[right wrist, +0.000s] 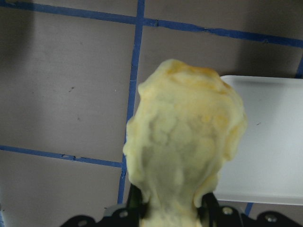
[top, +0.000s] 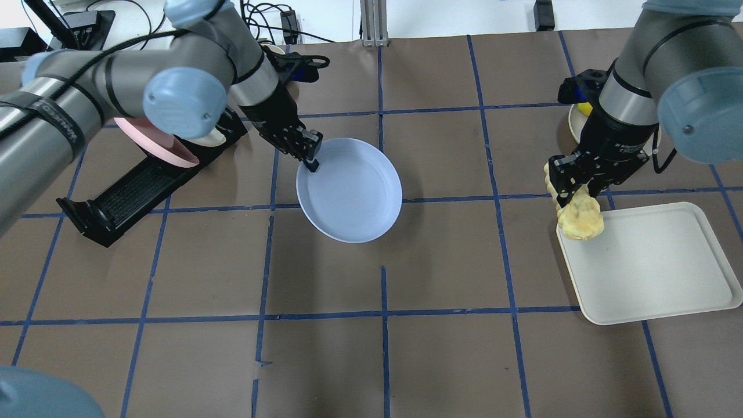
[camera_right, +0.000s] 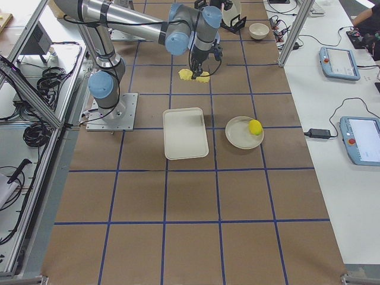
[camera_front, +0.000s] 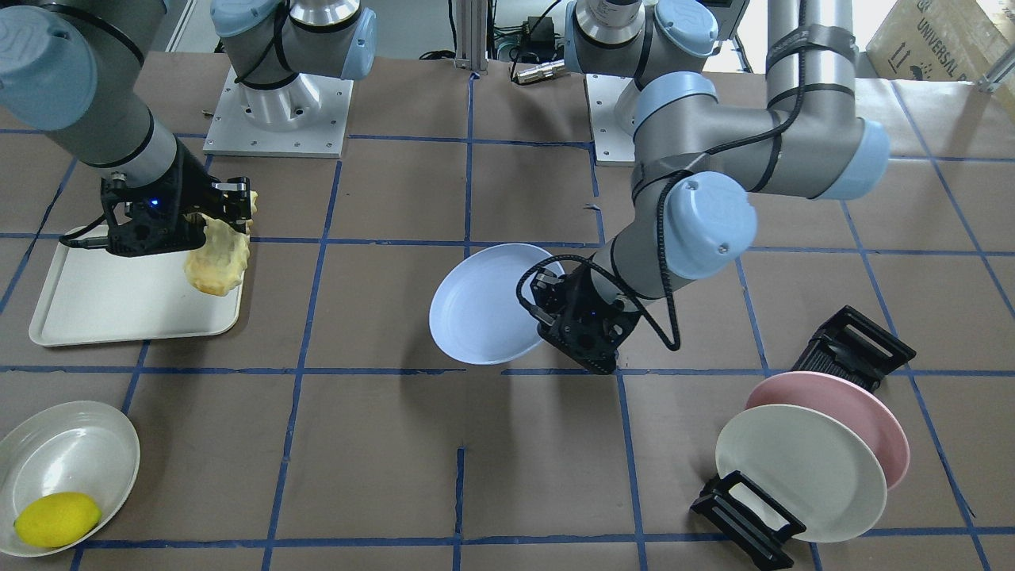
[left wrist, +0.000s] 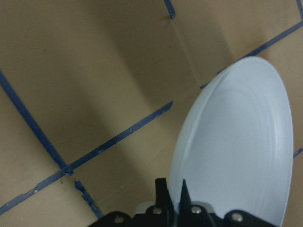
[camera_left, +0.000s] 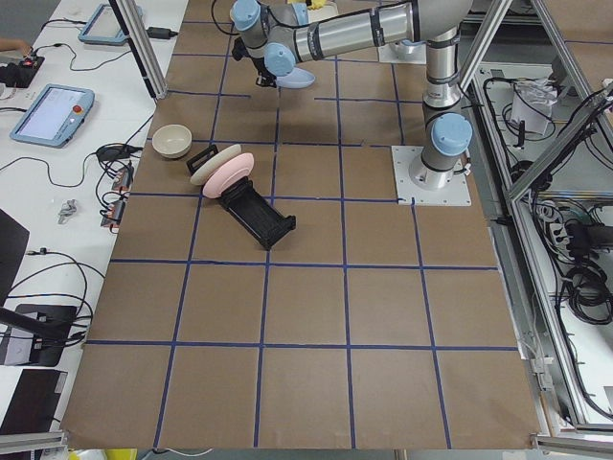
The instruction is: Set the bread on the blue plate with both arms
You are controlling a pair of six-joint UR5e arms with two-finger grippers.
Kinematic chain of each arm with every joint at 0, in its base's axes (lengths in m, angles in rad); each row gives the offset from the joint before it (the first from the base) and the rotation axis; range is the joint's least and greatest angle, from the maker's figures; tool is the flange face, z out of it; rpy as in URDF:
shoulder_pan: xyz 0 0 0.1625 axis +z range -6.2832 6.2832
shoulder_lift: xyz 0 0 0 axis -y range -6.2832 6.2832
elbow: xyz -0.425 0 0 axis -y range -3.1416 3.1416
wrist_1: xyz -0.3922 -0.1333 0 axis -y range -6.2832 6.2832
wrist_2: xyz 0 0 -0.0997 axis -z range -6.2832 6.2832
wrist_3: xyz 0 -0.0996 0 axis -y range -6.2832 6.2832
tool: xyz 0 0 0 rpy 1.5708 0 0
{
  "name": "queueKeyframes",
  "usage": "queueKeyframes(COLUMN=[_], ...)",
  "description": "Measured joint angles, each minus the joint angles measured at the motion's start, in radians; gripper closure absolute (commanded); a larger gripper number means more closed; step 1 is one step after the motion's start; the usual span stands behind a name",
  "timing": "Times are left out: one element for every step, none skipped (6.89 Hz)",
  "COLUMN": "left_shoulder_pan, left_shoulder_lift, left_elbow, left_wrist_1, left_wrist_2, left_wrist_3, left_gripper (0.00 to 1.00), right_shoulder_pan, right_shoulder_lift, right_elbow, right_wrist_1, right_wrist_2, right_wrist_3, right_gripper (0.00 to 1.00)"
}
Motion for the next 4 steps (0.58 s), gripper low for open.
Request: queueKeyframes(left_shoulder_pan=[-0.029, -0.049, -0.062, -0.068], left_shoulder_lift=[-0.028, -0.06, -0.088, -0.108], left_elbow=[-0.028, -0.039, -0.044, -0.047], left_wrist_1=[0.076, 0.133, 0.171, 0.193], left_wrist_2=[-0.024, -0.042, -0.051, -0.053], left_wrist_3=[-0.03, -0.057, -0.07, -0.076], left_gripper=[0.91, 0.89, 0.57, 0.15], right_shoulder_pan=[0.062, 0.166, 0.274, 0.351], right_shoulder_lift=[0.024, 0.057, 0.102, 0.162], right_elbow=[-0.004, -0.012, -0.019, -0.023], right_wrist_1=[-0.025, -0.086, -0.168, -0.263], right_wrist_2=[0.017, 0.047, 0.064, 0.07], right_wrist_3=[0.072, 0.174, 0.262, 0.332], right_gripper=[0.52, 0.52, 0.52, 0.52])
